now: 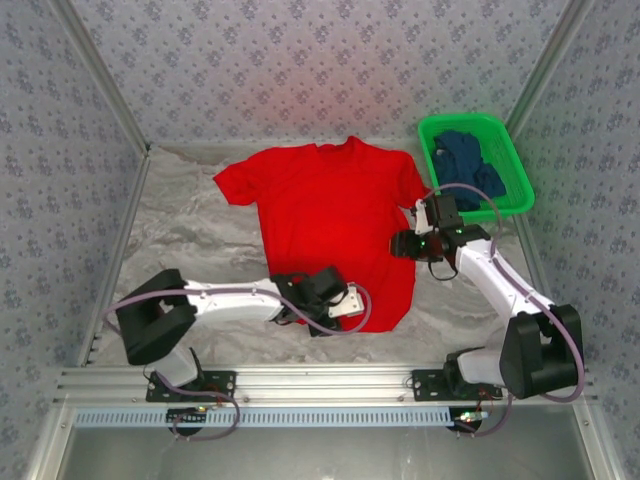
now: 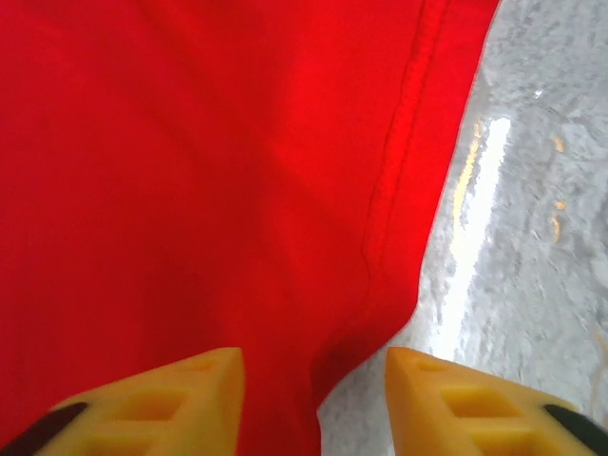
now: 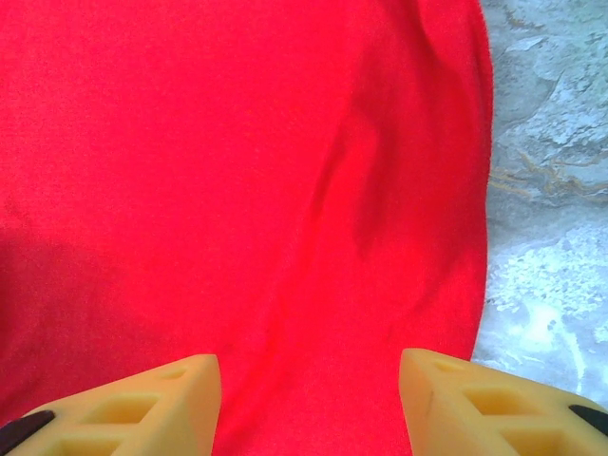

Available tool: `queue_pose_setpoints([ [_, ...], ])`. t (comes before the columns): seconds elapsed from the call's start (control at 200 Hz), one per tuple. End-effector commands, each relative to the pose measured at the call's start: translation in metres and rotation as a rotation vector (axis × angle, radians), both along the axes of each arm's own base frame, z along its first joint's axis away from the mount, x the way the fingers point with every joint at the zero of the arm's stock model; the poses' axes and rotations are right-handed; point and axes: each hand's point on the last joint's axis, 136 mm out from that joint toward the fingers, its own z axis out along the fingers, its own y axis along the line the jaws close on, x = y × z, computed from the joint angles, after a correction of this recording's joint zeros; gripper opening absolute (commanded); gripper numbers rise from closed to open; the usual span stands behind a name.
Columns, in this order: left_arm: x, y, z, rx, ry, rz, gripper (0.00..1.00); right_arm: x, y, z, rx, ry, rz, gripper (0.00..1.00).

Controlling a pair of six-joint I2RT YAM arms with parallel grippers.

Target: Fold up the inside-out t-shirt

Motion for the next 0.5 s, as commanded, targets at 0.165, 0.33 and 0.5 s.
queue_pose_setpoints([
  [0.165,0.000,-0.018,0.002,0.014,0.029,-0.078,0.08,-0.012,0.001,-0.009,0.030,0.048,0.006,0.54],
  [0.33,0.003,-0.017,0.014,-0.028,0.073,-0.048,0.00,-0.014,0.000,-0.006,0.022,0.047,0.009,0.54],
  [0.5,0.018,-0.015,0.042,-0.130,0.160,0.063,0.00,-0.020,-0.004,0.003,0.006,0.027,0.007,0.54],
])
